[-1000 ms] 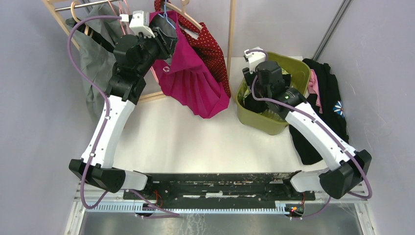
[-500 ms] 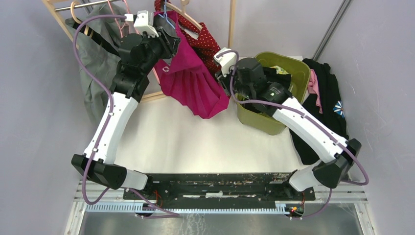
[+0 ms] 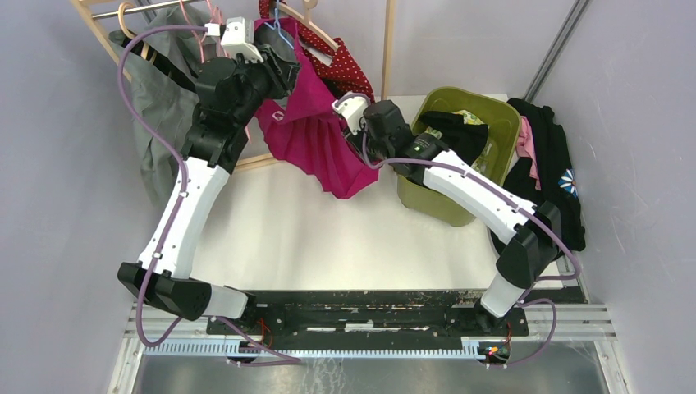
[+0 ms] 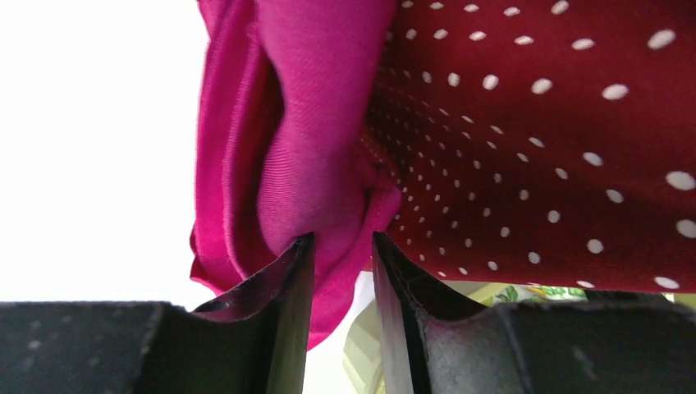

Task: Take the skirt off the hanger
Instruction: Pick up the hanger from the clothesline.

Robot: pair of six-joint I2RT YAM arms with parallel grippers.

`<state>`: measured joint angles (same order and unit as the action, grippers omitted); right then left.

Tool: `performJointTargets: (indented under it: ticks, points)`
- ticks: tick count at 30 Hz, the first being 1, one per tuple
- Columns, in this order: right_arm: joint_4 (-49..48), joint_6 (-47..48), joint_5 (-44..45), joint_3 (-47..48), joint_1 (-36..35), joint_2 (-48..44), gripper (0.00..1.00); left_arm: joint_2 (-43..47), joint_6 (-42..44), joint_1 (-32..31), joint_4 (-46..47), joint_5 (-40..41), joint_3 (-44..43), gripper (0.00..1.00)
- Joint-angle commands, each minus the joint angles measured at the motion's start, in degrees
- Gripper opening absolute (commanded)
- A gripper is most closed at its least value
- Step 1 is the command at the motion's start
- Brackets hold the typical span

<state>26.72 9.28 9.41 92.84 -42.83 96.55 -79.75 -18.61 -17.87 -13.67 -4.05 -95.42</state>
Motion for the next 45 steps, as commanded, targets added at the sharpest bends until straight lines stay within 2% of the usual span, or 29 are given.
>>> performJointTargets:
  ticks: [1, 8, 13, 22, 33, 45]
  points:
    - [-2.2, -0.8, -5.6, 1.9, -2.6, -2.1, 0.37, 1.8, 0.4, -0.3, 1.8, 1.1, -1.0, 0.43]
    - [-0.7, 0.3, -12.2, 0.8, -7.1, -4.3, 0.38, 0.3, -0.5, -0.3, 4.2, 0.9, -0.9, 0.43]
    - [0.0, 1.1, -13.4, 0.7, -9.2, -4.9, 0.39, -1.0, 0.3, -0.3, 4.8, 1.6, -1.4, 0.43]
    - [0.5, 1.8, -15.0, -0.4, -10.4, -6.5, 0.39, -0.8, 6.6, -0.3, 1.3, 9.2, -1.1, 0.44]
    - [1.1, 2.6, -16.3, -0.4, -13.2, -6.7, 0.40, -6.0, 0.2, -0.4, 2.5, 3.9, -4.3, 0.43]
    - [2.1, 3.9, -17.7, -1.2, -14.8, -7.2, 0.39, -10.8, -2.0, -0.6, 1.9, 8.7, -4.3, 0.42]
